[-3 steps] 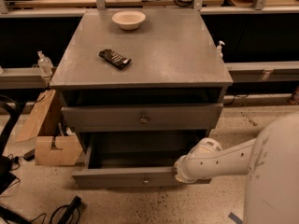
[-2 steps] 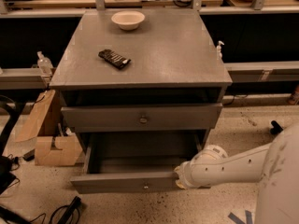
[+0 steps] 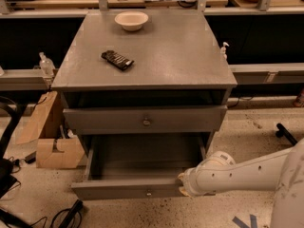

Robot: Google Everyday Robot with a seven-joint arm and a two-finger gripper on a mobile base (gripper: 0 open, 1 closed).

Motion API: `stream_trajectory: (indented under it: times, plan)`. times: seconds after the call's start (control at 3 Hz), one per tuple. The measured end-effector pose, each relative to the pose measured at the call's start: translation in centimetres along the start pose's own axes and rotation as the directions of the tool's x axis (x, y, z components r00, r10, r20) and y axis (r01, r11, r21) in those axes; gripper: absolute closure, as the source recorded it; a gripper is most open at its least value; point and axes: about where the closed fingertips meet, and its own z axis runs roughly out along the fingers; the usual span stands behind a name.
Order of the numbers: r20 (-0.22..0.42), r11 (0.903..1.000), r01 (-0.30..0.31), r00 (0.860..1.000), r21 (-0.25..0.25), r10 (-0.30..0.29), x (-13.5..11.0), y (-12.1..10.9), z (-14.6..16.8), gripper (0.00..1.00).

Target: Open middle drawer

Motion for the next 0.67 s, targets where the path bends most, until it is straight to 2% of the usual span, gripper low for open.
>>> stream_trajectory:
  times: [0.33, 0.67]
  plan:
    - [0.000, 1.0000, 0.000, 1.000, 0.000, 0.000, -0.1, -0.1, -0.4, 1.00]
    - [0.023, 0.9998, 0.017, 1.000, -0.010, -0.017, -0.4, 1.1, -0.3, 1.00]
